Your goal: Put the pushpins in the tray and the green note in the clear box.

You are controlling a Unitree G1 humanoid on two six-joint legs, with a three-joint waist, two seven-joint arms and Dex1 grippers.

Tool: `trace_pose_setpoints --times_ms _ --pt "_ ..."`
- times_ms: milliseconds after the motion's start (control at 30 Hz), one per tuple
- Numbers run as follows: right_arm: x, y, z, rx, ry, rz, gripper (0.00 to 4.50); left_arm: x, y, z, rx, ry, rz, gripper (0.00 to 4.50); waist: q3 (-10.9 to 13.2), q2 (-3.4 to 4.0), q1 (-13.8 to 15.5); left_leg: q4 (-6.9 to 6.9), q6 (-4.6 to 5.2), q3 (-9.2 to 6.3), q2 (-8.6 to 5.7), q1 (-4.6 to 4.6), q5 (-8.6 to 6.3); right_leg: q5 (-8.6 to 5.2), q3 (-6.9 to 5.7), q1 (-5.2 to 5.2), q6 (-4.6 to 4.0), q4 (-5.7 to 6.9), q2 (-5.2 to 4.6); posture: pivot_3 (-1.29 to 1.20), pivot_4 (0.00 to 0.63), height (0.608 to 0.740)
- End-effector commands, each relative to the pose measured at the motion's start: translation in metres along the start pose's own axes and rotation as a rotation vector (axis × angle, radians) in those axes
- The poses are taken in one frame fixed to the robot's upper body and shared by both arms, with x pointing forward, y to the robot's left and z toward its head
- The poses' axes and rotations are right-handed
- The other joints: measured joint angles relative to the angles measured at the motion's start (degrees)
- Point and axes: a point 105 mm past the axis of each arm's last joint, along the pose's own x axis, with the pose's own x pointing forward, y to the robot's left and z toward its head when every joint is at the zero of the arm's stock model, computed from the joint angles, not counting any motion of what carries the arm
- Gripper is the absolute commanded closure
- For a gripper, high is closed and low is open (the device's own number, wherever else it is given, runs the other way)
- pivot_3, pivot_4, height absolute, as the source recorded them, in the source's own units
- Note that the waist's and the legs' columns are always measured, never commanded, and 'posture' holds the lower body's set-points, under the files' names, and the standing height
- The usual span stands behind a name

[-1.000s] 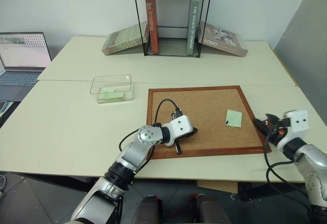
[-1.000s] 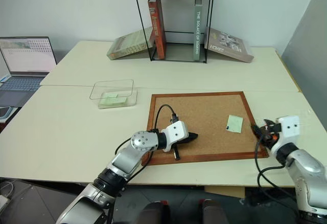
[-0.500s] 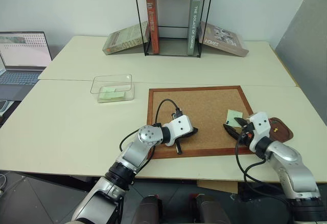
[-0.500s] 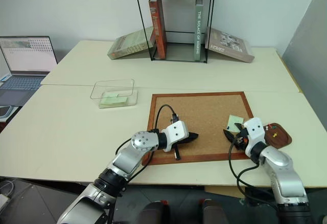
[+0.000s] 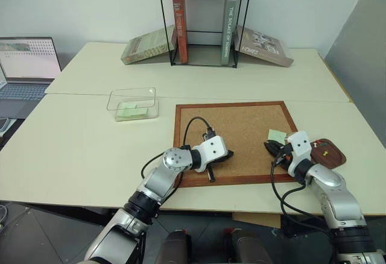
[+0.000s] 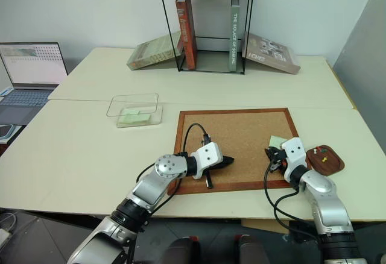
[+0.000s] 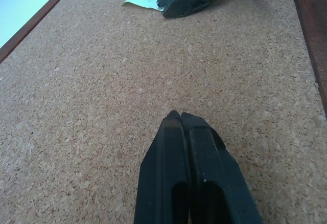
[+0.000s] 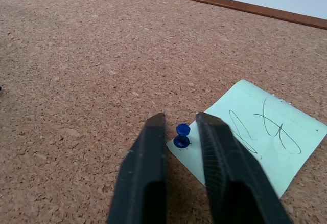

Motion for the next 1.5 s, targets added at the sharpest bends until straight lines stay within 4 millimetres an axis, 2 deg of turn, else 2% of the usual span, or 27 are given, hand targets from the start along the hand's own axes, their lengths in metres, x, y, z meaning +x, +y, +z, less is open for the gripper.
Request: trace_pose_setpoints --times_ms 33,200,333,667,867,1033,1267,1300,1500 --pt "-0.005 -0.004 0.01 -0.022 -0.04 -0.009 4.47 -0.001 -0.02 -0.04 -0.069 0.144 -0.054 4.5 0.0 0.0 0.0 0.0 0.0 0.0 0.0 0.0 0.0 0.0 0.0 0.0 0.0 0.0 0.0 0.0 0.15 0.74" --pt "-0.008 0.0 0.022 -0.032 -0.094 0.009 4.47 -0.001 -0.022 -0.04 -0.068 0.143 -0.058 4.5 0.0 0.0 0.03 -0.03 0.0 -0.02 -0.01 -0.01 0.0 0.01 -0.01 0.0 0.01 -0.01 0.0 0.0 0.15 0.74" --pt "-0.01 0.007 0.041 -0.068 -0.154 0.043 4.47 0.0 -0.023 -0.04 -0.072 0.14 -0.06 4.5 0.0 0.0 0.09 -0.08 0.0 -0.02 -0.02 -0.03 0.0 0.04 -0.02 -0.01 0.06 -0.02 0.0 0.0 0.15 0.74" --pt "-0.012 0.007 0.07 -0.106 -0.213 0.082 4.47 0.004 -0.021 -0.032 -0.074 0.101 -0.048 4.5 -0.01 -0.03 0.03 -0.06 0.0 -0.01 -0.02 -0.01 0.0 0.01 -0.01 -0.01 0.02 -0.02 0.0 0.0 0.15 0.74" --pt "-0.015 0.016 0.081 -0.17 -0.219 0.14 4.47 0.003 -0.009 -0.005 -0.07 -0.002 -0.013 4.5 0.0 -0.05 0.2 -0.06 0.01 -0.02 -0.08 -0.05 -0.01 0.02 -0.02 -0.02 0.04 -0.03 0.0 0.0 0.15 0.74" --pt "-0.015 0.02 0.083 -0.213 -0.217 0.161 4.47 -0.005 0.011 0.016 -0.136 -0.079 0.04 4.5 0.1 -0.18 0.15 -0.06 0.01 -0.02 -0.08 -0.07 -0.01 0.02 -0.04 -0.04 0.04 -0.03 -0.09 0.0 0.15 0.74" --pt "-0.015 0.031 0.08 -0.309 -0.211 0.204 4.5 -0.02 0.04 0.048 -0.293 -0.209 0.112 3.16 0.33 -0.28 0.03 -0.07 0.0 -0.04 -0.03 -0.15 -0.01 0.08 -0.06 -0.14 0.13 -0.01 0.0 0.0 0.15 0.74" --pt "-0.015 0.033 0.079 -0.331 -0.21 0.211 4.5 -0.021 0.044 0.053 -0.322 -0.23 0.119 3.09 0.36 -0.33 0.03 -0.07 0.0 -0.04 -0.04 -0.17 0.0 0.09 -0.06 -0.15 0.15 -0.01 0.02 0.0 0.15 0.74" --pt "-0.013 0.042 0.078 -0.428 -0.222 0.246 4.5 -0.024 0.05 0.074 -0.501 -0.333 0.084 1.96 0.45 -0.47 0.02 -0.07 0.0 0.01 -0.08 -0.19 -0.01 0.1 -0.01 -0.15 0.18 -0.05 0.14 0.0 0.15 0.74"
